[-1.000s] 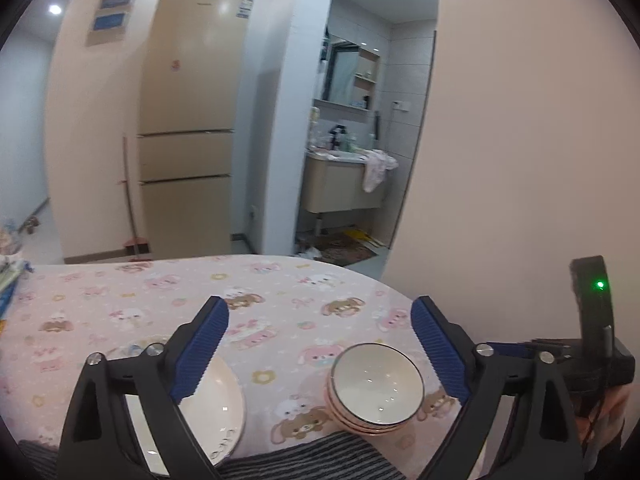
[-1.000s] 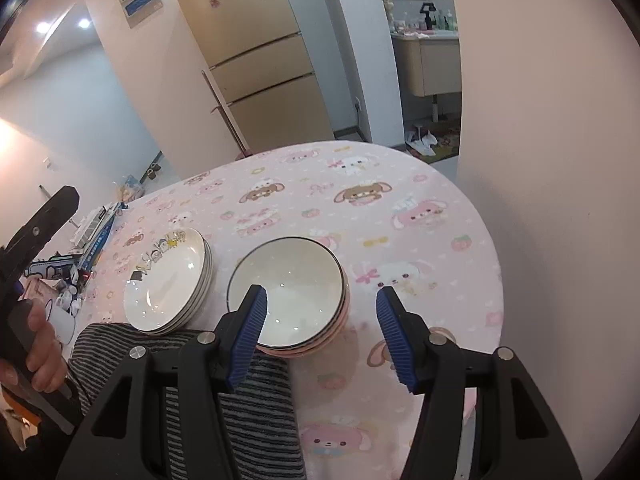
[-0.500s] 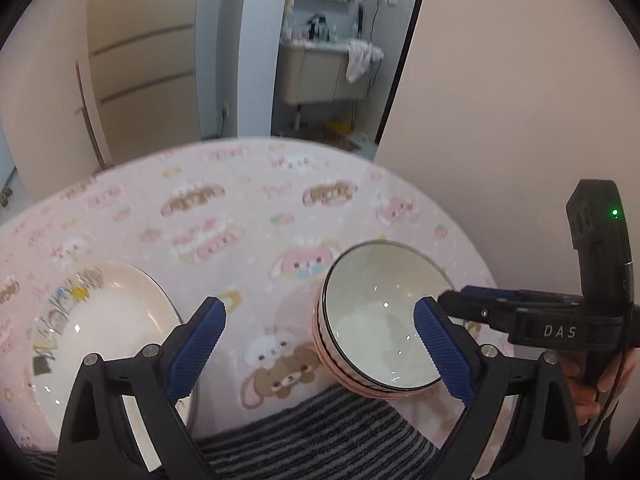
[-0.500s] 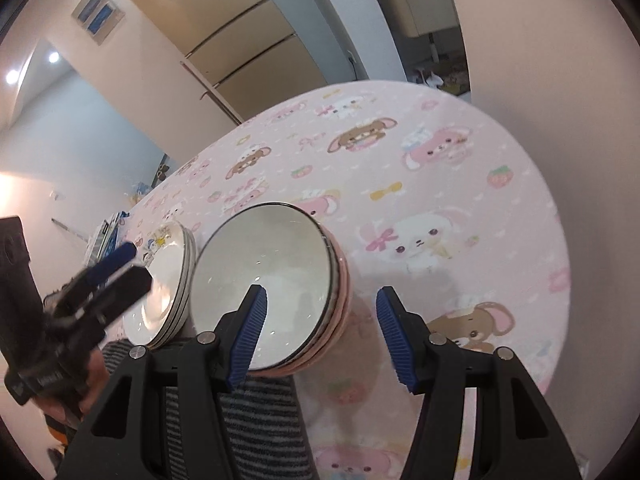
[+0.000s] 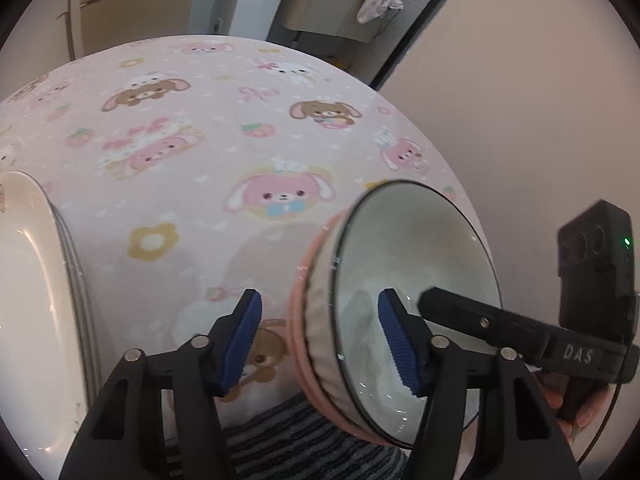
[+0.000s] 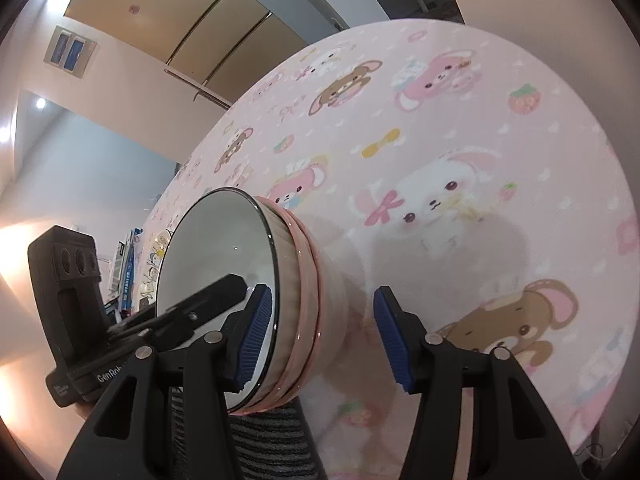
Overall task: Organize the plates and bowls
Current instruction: 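Close both tools on the rim of the bowl stack, then lift the bowl stack and carry it over the plate stack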
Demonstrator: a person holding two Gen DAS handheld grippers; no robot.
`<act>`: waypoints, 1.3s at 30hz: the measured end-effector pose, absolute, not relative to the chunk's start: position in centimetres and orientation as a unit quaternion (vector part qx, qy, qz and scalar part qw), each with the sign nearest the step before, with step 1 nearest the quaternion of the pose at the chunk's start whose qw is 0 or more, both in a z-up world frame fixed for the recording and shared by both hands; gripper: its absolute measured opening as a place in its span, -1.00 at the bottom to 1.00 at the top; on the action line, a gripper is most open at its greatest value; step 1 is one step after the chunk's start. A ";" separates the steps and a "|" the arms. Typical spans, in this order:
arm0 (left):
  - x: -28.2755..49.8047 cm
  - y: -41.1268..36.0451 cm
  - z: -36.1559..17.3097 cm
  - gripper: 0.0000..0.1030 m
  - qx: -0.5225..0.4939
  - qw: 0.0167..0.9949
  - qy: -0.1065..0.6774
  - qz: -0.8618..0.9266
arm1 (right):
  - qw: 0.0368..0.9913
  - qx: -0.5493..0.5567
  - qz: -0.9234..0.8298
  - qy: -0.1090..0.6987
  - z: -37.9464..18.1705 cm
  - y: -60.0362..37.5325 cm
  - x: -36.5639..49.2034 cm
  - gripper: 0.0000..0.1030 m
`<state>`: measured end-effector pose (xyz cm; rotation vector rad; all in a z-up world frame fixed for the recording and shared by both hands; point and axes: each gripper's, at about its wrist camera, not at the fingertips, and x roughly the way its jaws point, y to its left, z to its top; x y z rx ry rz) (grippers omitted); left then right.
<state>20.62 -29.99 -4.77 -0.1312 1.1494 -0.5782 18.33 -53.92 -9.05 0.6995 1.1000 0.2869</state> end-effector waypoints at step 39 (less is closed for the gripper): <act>17.8 -29.0 -2.2 -0.16 -0.074 0.824 0.505 -0.245 | 0.781 0.410 0.100 0.460 -9.1 -51.9 15.8 -0.20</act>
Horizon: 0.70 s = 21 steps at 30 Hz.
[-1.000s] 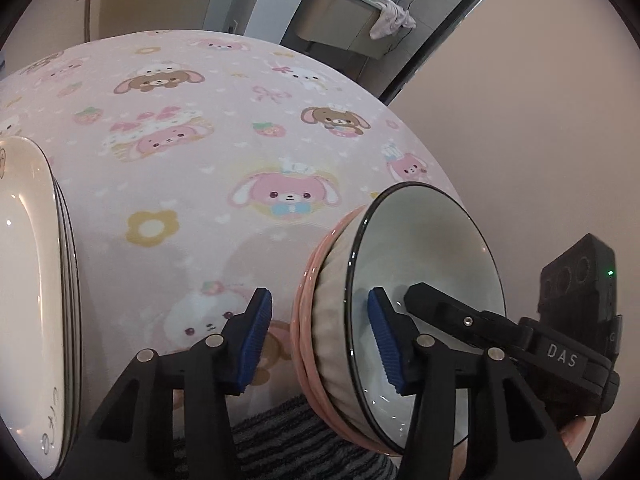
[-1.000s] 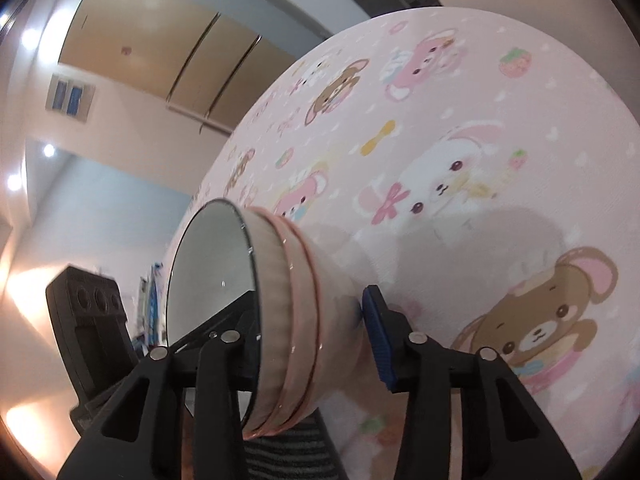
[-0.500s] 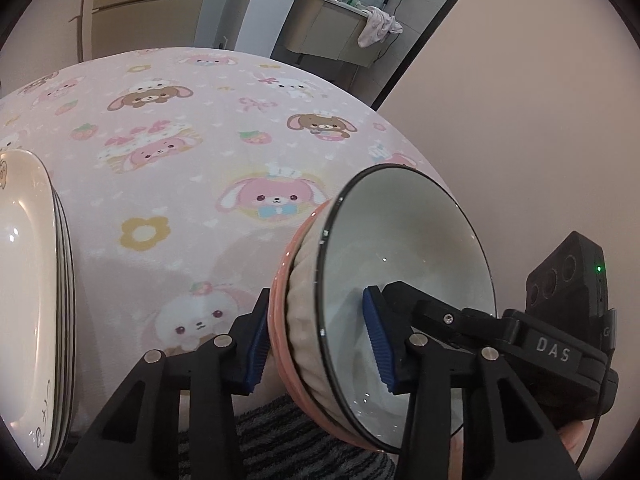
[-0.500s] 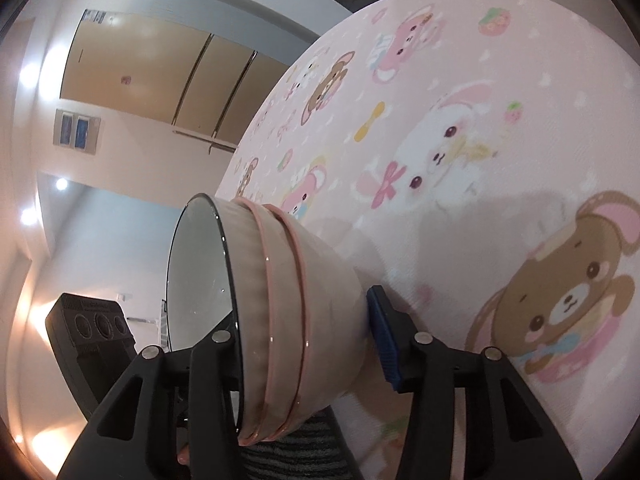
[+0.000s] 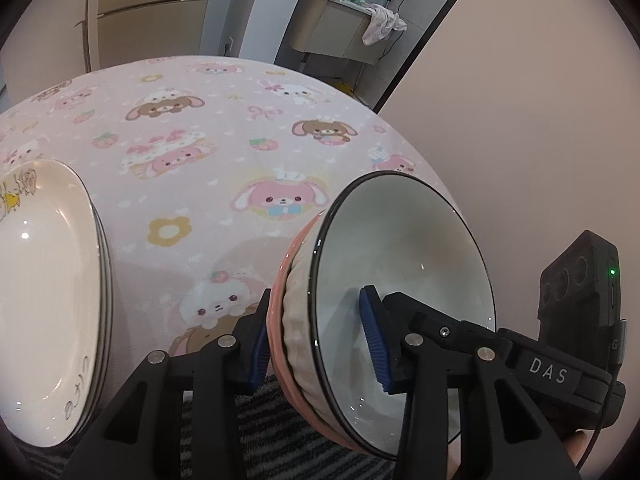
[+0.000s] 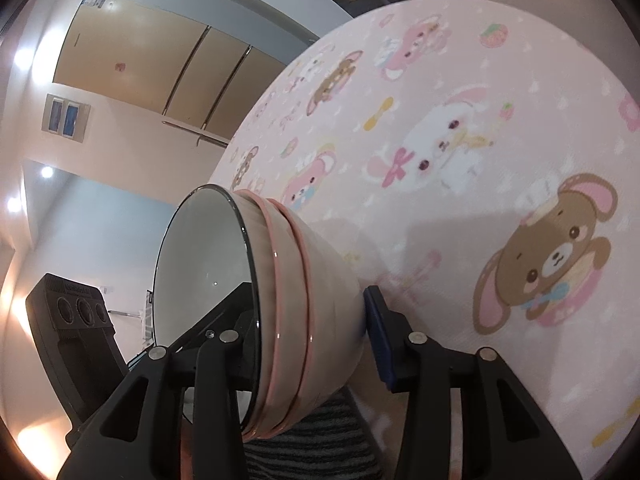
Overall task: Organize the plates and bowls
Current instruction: 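Lift the bowl stack and carry it over the plate stack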
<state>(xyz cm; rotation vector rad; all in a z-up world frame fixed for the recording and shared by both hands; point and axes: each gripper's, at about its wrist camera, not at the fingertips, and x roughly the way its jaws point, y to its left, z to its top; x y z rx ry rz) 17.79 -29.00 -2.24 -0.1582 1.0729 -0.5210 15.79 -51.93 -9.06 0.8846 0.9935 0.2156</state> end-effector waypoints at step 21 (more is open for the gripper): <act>15.8 -19.7 6.8 -0.16 -0.132 0.855 0.468 -0.183 | 0.808 0.363 0.156 0.438 0.3 -44.0 17.3 -0.23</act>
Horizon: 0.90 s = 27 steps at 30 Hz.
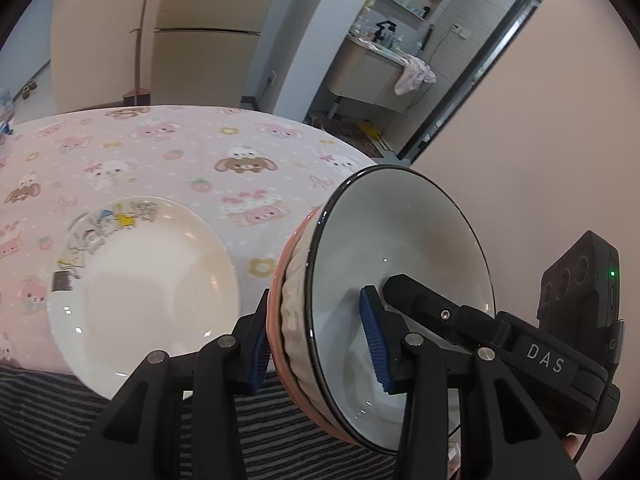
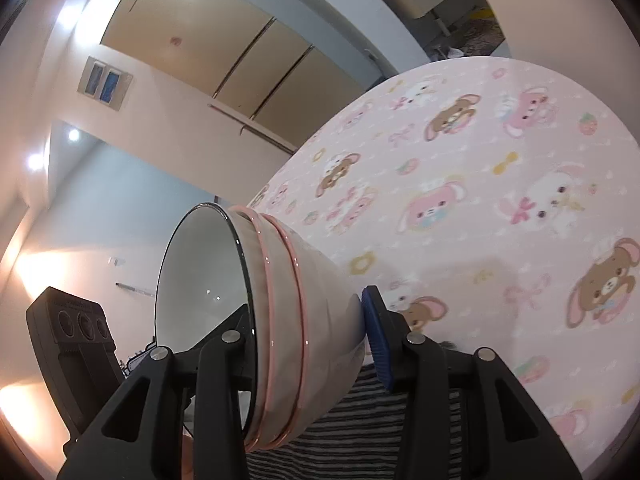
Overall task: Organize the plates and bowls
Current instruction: 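Lift the bowl stack and carry it over the plate stack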
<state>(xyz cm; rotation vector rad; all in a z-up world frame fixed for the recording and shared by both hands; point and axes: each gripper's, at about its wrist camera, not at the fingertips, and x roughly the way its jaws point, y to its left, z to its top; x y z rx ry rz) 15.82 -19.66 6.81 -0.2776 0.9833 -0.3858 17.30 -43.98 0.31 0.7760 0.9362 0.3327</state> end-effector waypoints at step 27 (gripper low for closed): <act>17.5 -4.6 4.1 -0.15 -0.172 0.865 0.459 -0.106 | 0.764 0.314 0.238 0.511 -1.7 -28.7 22.6 -0.23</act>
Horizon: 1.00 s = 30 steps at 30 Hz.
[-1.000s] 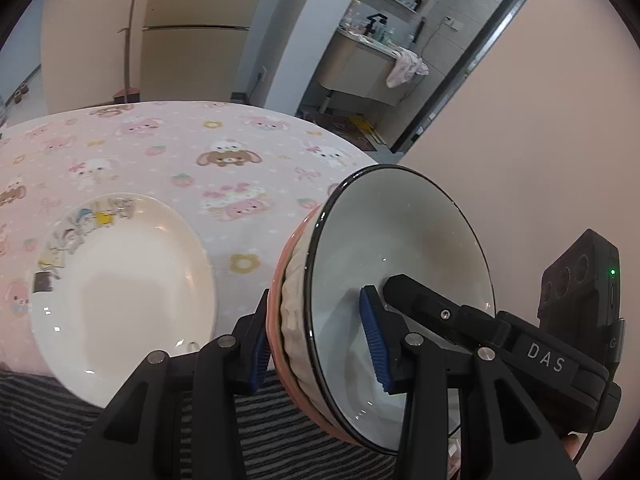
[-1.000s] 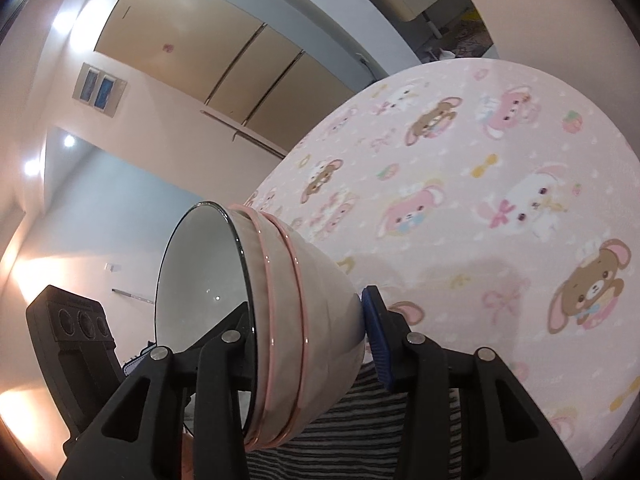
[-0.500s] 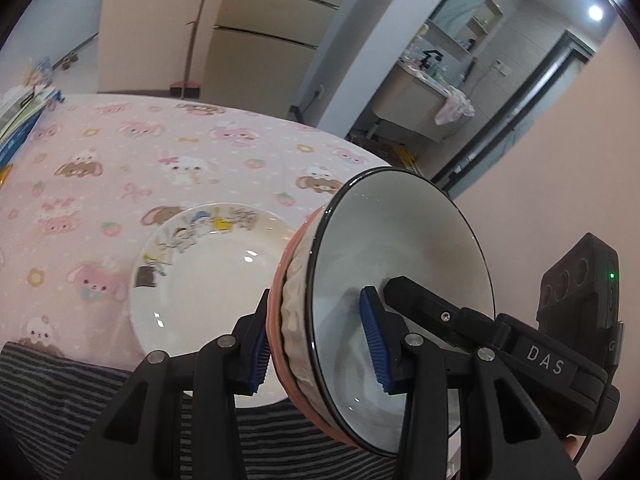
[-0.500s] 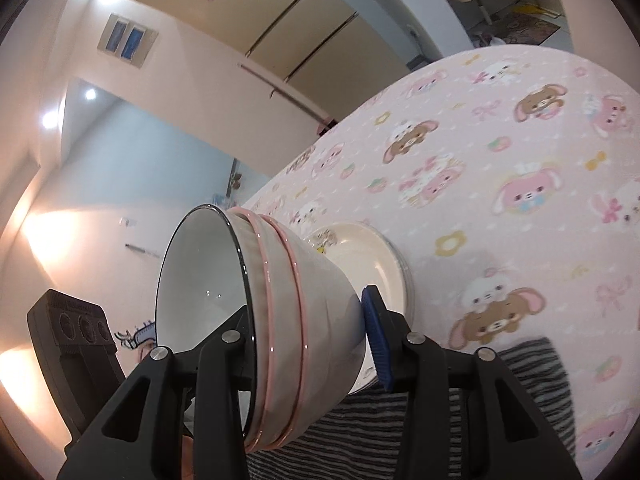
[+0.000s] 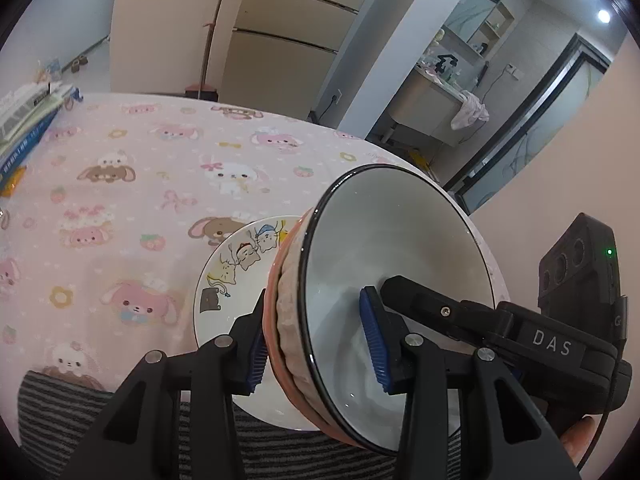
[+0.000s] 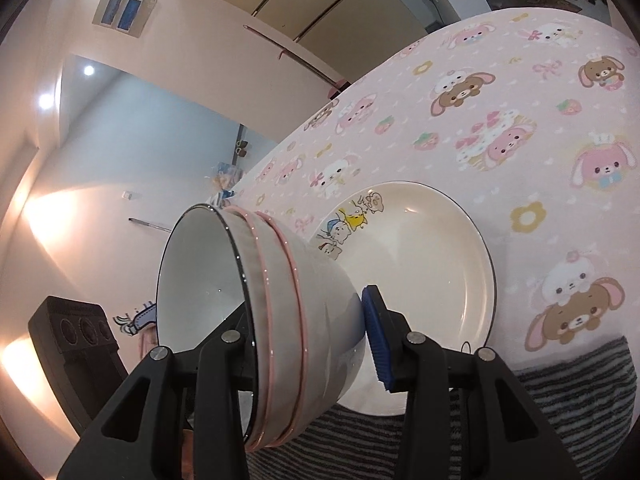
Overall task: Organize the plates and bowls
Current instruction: 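Lift the bowl stack and carry it over the plate stack, then lower the bowl stack onto the center of the plate stack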
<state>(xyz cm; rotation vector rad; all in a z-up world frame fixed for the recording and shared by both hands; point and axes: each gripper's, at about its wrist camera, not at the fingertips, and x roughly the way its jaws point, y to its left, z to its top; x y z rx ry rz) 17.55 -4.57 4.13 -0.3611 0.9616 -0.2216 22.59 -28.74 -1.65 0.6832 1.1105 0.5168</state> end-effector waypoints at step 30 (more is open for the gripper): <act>19.4 -4.2 -1.7 -0.15 -0.158 0.866 0.459 -0.117 | 0.740 0.303 0.243 0.550 -7.5 -27.7 25.1 -0.18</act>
